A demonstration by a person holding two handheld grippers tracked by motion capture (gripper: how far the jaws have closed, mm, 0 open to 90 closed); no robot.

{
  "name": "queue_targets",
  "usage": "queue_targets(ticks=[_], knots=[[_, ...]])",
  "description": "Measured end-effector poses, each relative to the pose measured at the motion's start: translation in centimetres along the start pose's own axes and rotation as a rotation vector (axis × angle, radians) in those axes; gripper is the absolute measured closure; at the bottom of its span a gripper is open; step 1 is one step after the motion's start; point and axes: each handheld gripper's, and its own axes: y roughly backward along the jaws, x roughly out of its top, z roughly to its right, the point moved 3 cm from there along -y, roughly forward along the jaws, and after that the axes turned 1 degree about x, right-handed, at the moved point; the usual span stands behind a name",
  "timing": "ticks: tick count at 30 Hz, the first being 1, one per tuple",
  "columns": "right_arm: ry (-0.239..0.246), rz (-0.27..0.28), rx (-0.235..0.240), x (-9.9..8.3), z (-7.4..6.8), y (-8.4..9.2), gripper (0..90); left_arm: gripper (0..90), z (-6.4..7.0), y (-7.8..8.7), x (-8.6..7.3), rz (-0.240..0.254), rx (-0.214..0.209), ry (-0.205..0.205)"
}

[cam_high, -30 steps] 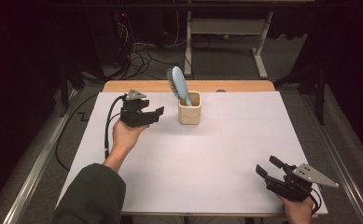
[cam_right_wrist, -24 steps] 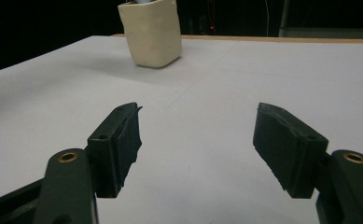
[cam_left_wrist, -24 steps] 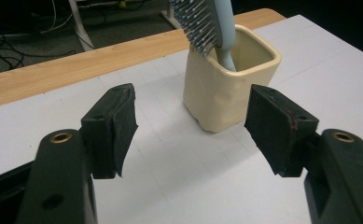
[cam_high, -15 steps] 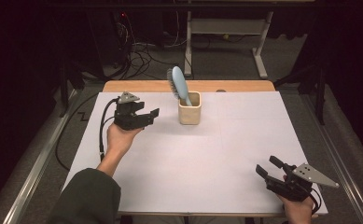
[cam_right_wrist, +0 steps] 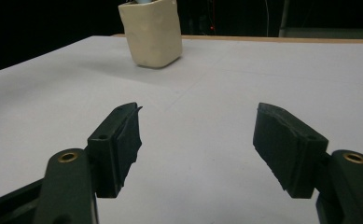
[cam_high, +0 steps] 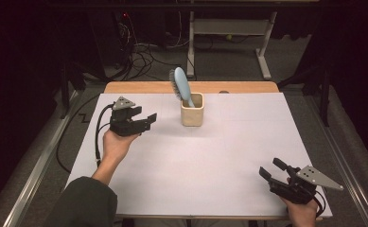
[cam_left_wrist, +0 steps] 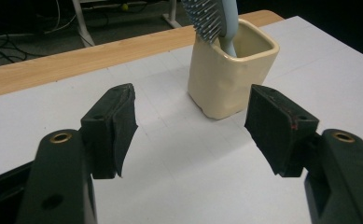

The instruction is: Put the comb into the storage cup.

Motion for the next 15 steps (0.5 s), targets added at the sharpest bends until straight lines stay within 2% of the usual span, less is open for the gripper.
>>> queue_targets(ticks=[15], knots=[[-0.004, -0.001, 0.003, 0.0, 0.0, 0.0, 32.4, 33.7, -0.6, 1.8, -1.7, 0.015, 0.006, 0.020]])
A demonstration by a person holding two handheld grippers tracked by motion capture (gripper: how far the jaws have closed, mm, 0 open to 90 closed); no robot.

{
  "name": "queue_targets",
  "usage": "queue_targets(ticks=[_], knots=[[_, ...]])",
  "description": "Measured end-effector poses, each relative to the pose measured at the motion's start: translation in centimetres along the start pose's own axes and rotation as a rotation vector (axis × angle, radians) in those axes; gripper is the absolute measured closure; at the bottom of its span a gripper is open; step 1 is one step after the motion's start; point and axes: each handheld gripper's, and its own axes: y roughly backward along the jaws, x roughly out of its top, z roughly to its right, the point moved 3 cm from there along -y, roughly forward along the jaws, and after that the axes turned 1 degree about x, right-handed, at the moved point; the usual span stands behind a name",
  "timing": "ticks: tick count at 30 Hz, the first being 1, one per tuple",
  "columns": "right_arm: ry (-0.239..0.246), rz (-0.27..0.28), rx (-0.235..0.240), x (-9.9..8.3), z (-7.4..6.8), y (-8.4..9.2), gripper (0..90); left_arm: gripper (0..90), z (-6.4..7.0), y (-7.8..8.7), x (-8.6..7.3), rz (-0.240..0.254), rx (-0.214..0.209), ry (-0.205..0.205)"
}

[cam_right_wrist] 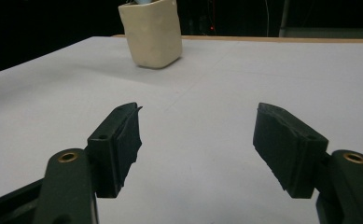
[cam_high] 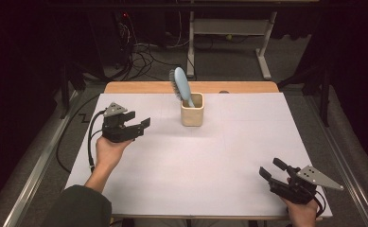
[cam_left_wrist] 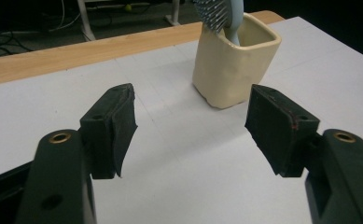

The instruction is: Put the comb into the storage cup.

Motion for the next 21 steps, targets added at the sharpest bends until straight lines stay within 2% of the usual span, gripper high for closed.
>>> queue_targets(ticks=[21], knots=[[0.004, 0.002, -0.003, 0.0, 0.0, 0.0, 32.5, 33.1, -0.1, 2.0, -1.6, 0.039, -0.002, 0.011]])
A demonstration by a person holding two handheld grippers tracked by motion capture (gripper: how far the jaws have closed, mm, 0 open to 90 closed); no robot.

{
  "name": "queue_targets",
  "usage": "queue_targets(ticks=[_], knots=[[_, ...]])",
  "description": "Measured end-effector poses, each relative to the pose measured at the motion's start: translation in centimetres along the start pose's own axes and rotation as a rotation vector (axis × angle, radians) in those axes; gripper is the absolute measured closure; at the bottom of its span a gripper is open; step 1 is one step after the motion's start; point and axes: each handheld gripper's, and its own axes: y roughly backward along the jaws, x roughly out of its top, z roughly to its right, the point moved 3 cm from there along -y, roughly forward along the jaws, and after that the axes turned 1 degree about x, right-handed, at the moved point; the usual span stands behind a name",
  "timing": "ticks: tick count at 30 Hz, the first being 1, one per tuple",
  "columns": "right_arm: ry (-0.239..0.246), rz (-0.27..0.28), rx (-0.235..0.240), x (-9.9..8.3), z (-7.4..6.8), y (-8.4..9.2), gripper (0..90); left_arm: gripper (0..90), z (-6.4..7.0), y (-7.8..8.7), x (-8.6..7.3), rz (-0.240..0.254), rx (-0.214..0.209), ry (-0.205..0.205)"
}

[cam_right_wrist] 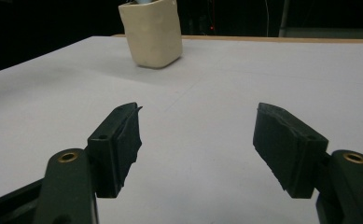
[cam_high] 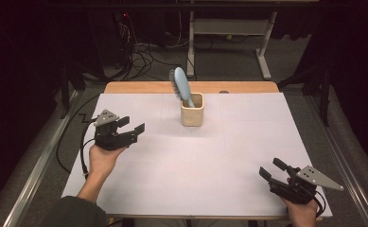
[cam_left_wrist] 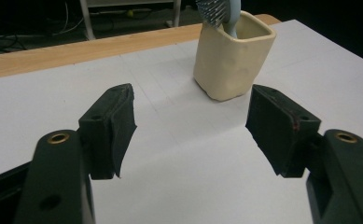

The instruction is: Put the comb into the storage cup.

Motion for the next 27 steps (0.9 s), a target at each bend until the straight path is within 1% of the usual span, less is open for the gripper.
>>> queue_targets(ticks=[3, 5, 13, 17, 27], knots=[[-0.001, -0.002, -0.001, 0.0, 0.0, 0.1, 32.4, 33.1, -0.1, 0.3, -0.3, 0.017, -0.002, 0.010], [0.003, -0.001, -0.003, 0.0, 0.0, 0.1, 32.4, 33.0, -0.2, 0.5, -0.5, 0.017, -0.004, 0.016], [0.002, -0.005, -0.003, 0.0, -0.1, 0.1, 32.4, 32.9, -0.1, 1.4, -1.2, 0.032, -0.009, 0.019], [0.003, -0.007, -0.005, 0.0, -0.1, 0.1, 32.5, 32.8, -0.2, 1.7, -1.7, 0.025, -0.008, 0.017], [0.001, -0.008, -0.005, 0.0, -0.1, 0.1, 32.4, 32.3, -0.2, 2.5, -2.4, 0.033, -0.008, 0.018]])
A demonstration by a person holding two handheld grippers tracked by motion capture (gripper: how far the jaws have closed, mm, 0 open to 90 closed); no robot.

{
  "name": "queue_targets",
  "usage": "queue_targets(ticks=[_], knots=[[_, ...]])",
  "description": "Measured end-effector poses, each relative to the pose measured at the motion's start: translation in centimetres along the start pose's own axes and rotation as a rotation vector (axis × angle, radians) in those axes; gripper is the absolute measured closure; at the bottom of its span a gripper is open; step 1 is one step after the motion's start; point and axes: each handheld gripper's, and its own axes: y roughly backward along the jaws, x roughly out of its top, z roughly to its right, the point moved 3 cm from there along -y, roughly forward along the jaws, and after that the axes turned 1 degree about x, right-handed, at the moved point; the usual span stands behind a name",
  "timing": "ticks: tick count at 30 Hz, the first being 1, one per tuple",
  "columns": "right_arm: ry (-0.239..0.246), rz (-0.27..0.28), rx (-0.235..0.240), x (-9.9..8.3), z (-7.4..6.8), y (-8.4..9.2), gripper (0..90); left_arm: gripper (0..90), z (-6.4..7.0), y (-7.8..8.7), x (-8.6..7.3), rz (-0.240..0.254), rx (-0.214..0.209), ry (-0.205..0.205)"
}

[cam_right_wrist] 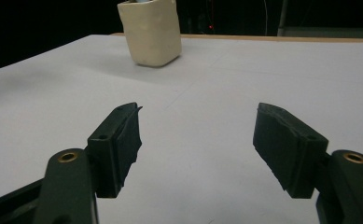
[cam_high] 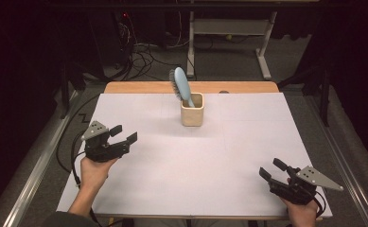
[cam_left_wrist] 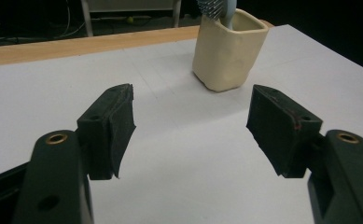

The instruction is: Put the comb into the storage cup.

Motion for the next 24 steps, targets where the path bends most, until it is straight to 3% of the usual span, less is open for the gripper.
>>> queue_targets(ticks=[14, 24], knots=[[0.001, 0.000, 0.000, 0.0, 0.0, 0.0, 32.4, 31.4, 0.3, 0.7, -0.9, 0.006, 0.005, -0.017], [0.001, 0.002, -0.001, 0.0, 0.0, 0.0, 32.4, 31.0, 0.6, 1.0, -1.8, 0.009, -0.008, -0.007]])
